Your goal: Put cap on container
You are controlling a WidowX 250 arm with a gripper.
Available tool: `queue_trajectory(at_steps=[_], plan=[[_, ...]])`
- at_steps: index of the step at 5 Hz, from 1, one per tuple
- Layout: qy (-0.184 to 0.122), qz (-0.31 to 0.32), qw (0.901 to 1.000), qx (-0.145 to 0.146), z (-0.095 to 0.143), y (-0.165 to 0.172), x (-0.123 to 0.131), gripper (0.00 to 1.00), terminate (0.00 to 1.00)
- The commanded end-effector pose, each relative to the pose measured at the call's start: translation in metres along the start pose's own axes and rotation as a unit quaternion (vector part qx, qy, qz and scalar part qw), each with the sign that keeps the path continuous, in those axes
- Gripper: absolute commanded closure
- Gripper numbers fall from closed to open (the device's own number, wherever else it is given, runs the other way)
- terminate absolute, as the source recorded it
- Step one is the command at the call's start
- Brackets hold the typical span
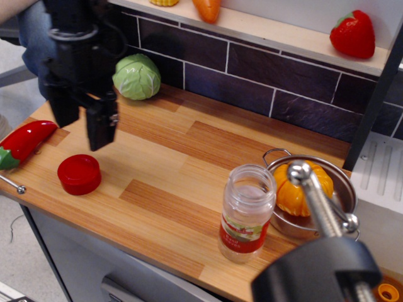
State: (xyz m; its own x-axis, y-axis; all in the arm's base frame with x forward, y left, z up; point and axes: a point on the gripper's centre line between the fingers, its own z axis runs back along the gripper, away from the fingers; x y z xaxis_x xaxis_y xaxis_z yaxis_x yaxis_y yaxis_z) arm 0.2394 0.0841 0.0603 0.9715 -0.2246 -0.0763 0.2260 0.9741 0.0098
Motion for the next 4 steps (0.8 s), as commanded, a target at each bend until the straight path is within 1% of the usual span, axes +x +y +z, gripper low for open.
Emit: queue_trajectory(at_steps=[1,2,3,4], plan=[[-0.031,-0.010,0.9990,0.031,-0.015,0.014,-0.005,0.00,0.00],[-0.032,-0.012,0.9990,0.030,-0.023,0.008,-0.006,0.00,0.00],[-0.029,-0.009,0.9989,0.035,-0.032,0.004,-0.007,0.00,0.00],[-0.042,-0.007,0.9982,0.043,-0.043,0.004,-0.003,0.00,0.00]])
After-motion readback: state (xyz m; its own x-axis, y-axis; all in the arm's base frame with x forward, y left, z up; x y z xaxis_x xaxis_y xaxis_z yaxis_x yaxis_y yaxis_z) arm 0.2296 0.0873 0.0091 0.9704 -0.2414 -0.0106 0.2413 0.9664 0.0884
